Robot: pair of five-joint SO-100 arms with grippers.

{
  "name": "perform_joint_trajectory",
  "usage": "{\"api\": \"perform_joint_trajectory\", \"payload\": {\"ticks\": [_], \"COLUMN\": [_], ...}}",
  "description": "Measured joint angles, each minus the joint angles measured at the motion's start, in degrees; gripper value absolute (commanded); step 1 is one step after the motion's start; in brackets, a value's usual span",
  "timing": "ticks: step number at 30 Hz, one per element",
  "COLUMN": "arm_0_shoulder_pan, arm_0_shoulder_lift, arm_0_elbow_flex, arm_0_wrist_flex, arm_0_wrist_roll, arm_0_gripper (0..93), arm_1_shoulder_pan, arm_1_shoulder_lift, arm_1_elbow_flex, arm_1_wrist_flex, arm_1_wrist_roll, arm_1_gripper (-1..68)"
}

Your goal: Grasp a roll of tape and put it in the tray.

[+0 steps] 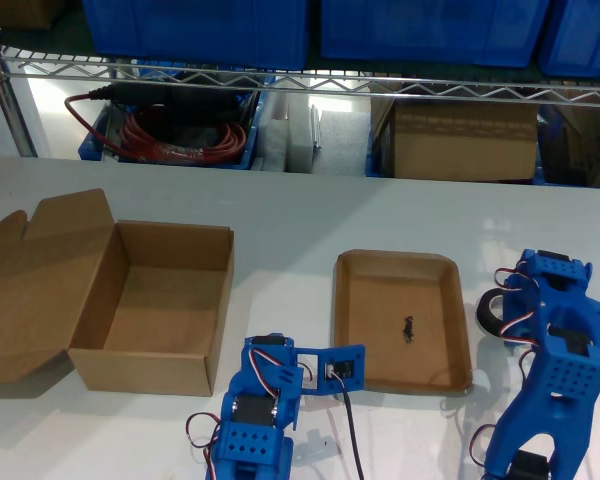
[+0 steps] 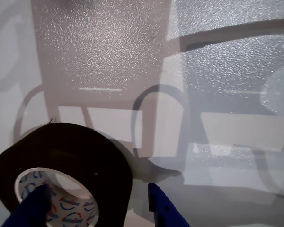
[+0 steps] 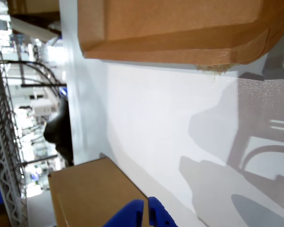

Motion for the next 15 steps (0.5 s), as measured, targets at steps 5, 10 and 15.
{"api": "perform_joint_trajectory", "payload": {"ticks": [5, 10, 15], "arm_0_shoulder_pan": [0.00, 0.00, 0.00], "arm_0_shoulder_lift": [0.00, 0.00, 0.00], "arm_0_elbow_flex": [0.00, 0.00, 0.00], "arm_0_wrist_flex": [0.00, 0.00, 0.00], "arm_0_wrist_roll": [0.00, 0.00, 0.00], "arm_0_gripper": [0.2, 0.2, 0.2], "arm_1_shoulder_pan": [-0.62, -0.70, -0.44], "arm_1_shoulder_lift": [-0.79, -1.05, -1.14], "arm_1_elbow_flex": [-0.44, -1.32, -1.93], "arm_1_wrist_flex": [0.00, 0.53, 0.53], "arm_1_wrist_roll": [0.00, 1.76, 2.20], "arm_1_gripper": [0.0, 0.0, 0.0]}}
